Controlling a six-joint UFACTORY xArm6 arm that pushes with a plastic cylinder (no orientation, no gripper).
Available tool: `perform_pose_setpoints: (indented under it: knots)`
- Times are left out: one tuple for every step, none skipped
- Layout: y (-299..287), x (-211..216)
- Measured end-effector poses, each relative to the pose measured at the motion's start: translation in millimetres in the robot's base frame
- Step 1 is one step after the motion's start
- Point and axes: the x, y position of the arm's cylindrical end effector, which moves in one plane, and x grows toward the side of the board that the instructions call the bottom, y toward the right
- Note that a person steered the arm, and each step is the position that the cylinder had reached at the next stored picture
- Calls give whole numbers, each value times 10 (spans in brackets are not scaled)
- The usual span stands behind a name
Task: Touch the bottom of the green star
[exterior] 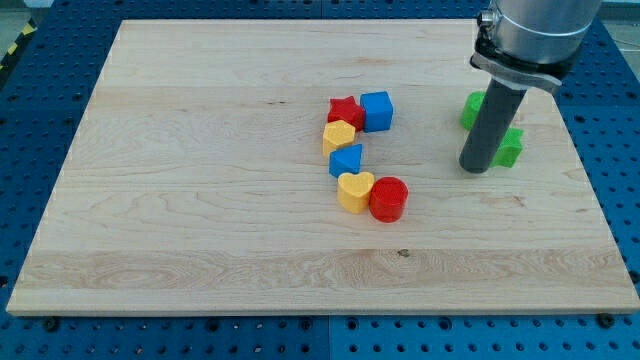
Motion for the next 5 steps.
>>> perform_pose_setpoints:
  knots:
    - [0, 79]
    - [94, 79]
    - [119, 64]
    - [119, -42]
    - [119, -64]
